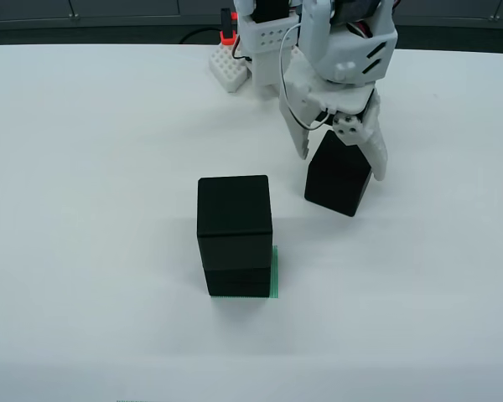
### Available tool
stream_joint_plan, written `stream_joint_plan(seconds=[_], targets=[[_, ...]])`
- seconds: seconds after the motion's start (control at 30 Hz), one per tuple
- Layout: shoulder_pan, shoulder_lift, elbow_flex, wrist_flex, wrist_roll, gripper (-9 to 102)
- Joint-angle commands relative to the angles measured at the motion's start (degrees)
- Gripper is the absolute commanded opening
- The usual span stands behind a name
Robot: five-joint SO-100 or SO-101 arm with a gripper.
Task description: Stack 3 Blocks on the chosen place.
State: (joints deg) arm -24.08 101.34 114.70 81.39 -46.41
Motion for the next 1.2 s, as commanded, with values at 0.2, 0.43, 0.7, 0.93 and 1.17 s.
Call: stream_joint_plan(seconds=[0.2,0.43,0.7,0.93,1.17], targets=[[1.2,-1.3,-2.9,-2.0,-0.2,38],[1.1,-1.6,-2.6,-2.4,-0.2,38],[0.2,-1.4,-2.0,-2.4,-0.1,37],[-0.5,-1.4,-1.5,-2.7,0.5,32],[-0.4,-1.3,-1.6,-2.6,0.5,22]])
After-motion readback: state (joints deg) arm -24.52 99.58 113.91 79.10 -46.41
